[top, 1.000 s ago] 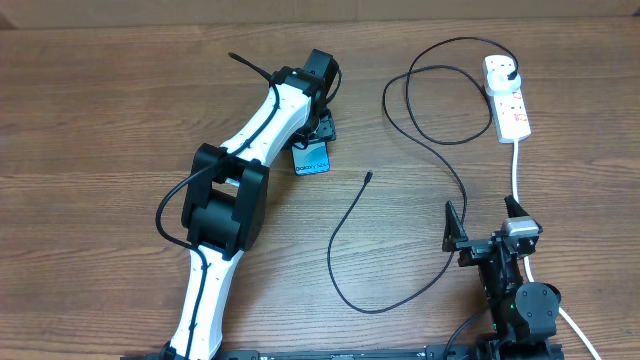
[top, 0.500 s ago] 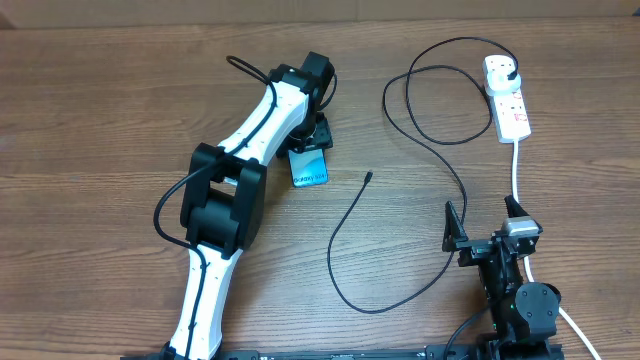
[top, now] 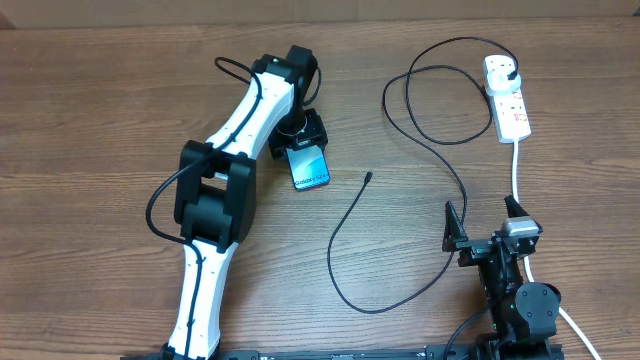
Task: Plug charger to phone and switch on socket
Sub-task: 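Lift the phone with the left gripper and tilt it upright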
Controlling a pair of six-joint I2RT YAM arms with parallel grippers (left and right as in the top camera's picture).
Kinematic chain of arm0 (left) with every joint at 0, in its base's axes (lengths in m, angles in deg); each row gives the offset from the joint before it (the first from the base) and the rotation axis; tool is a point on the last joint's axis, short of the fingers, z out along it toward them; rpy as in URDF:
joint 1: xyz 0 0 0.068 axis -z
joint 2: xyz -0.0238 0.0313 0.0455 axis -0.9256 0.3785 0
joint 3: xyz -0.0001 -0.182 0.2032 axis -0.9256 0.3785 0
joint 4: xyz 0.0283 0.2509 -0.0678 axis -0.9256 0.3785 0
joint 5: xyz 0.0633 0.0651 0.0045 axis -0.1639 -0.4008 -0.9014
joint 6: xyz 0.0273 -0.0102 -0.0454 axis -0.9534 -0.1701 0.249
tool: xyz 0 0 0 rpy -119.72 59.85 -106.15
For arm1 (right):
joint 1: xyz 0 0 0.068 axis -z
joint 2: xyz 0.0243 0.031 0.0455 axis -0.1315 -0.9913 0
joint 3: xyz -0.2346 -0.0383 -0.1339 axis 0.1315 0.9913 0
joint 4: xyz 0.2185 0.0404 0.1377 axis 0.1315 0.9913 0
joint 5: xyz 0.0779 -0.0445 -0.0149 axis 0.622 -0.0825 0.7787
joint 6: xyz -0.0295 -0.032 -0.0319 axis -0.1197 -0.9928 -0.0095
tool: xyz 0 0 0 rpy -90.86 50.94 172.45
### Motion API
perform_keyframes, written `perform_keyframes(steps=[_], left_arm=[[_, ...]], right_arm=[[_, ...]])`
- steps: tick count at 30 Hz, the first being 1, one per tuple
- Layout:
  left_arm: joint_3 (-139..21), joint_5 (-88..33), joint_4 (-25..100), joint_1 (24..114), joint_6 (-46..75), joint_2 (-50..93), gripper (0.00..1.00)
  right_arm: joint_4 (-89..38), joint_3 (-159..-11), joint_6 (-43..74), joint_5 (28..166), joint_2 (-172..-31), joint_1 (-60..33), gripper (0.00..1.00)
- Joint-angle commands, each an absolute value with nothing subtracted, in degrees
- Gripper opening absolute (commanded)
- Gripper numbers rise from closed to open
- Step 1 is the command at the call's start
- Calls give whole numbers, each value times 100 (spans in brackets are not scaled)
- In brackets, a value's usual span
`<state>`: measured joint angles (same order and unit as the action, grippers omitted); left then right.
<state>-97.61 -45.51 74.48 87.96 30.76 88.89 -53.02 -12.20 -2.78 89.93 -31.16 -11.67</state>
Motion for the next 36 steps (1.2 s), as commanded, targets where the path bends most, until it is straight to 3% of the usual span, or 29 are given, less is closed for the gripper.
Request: perform_keyframes(steps=[1, 13, 28, 36], left_arm=[[-9999, -4100, 7546, 8750, 3087, 8916, 68], [-10664, -2872, 8121, 8521, 3087, 8916, 67], [-10782, 1582, 7948, 7861, 3085, 8916, 65], [-10782, 2561, 7684, 7662, 3074, 8916, 66]], right_arm=[[-5333, -1161, -287, 8936, -3064, -1156, 100], [-5333, -1163, -287, 8936, -3064, -1156, 100], [-5333, -1161, -287, 8936, -3064, -1156, 100], [-5333, -1163, -287, 8936, -3064, -1156, 100]])
